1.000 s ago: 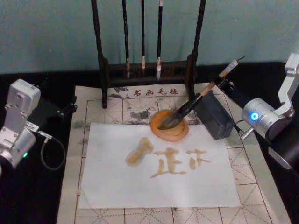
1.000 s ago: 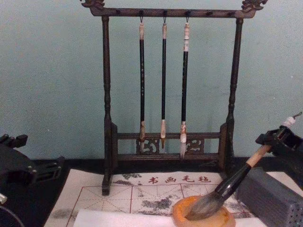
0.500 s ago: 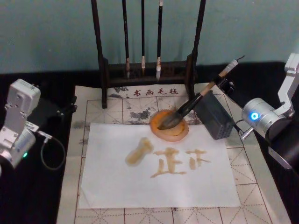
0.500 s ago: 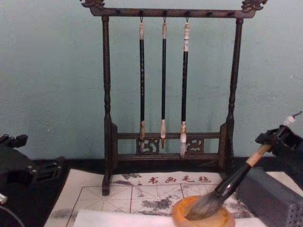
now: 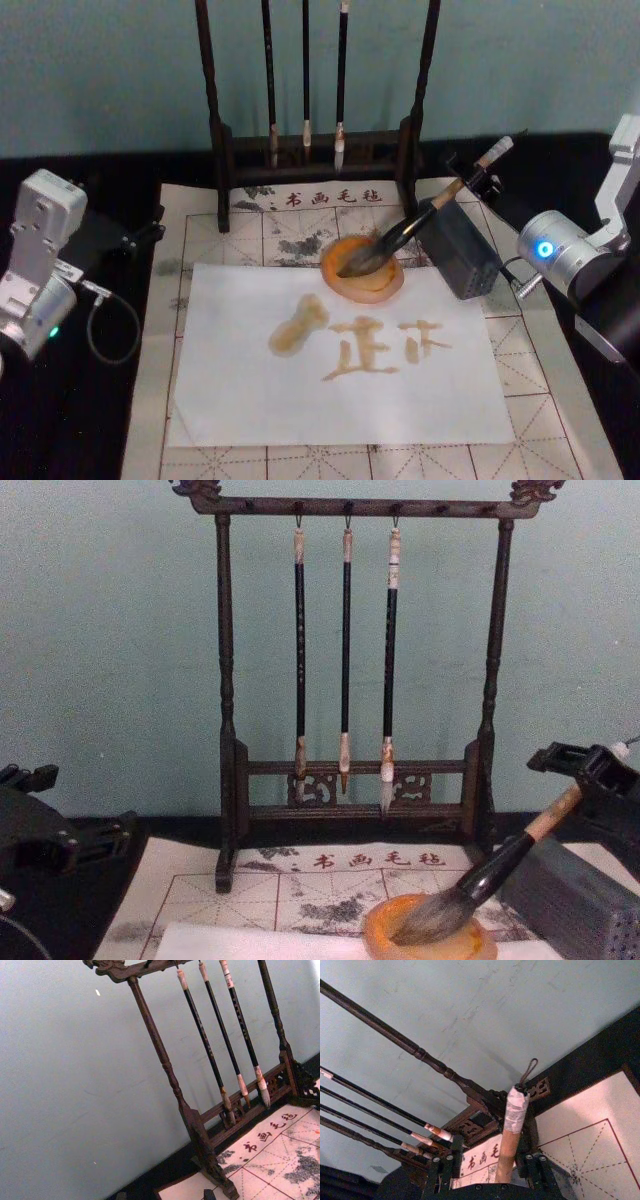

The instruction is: Pick up the brush from the inkstone, write on the paper, then place the brush back to its original position.

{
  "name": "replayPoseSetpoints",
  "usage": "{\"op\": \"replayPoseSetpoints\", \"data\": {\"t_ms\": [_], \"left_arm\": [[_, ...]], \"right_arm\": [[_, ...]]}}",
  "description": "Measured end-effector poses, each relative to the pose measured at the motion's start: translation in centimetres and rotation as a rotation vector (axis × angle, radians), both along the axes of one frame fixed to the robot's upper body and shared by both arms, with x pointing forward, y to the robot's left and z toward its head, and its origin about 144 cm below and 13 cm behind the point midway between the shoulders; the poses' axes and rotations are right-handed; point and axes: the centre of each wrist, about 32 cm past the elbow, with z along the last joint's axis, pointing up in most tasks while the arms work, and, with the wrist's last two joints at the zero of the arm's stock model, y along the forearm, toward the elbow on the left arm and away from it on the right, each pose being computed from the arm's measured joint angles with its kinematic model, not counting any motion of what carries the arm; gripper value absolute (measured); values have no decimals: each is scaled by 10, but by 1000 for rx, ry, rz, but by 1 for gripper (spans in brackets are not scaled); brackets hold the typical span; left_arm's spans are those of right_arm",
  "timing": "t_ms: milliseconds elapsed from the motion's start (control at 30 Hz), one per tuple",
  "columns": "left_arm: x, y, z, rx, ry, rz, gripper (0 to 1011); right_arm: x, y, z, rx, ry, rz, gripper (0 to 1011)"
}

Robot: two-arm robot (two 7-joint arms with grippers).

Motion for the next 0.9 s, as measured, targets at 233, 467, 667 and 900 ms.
{"op": "replayPoseSetpoints", "data": {"t_ms": [233,467,667,900], "left_arm": [[0,0,0,0,0,0,1001],[0,0,0,0,0,0,1001],[0,0,0,0,0,0,1001],[0,0,0,0,0,0,1001]], "right_arm": [[0,0,0,0,0,0,856],[0,0,0,0,0,0,1000],[0,0,0,0,0,0,1002],[0,0,0,0,0,0,1002]]}}
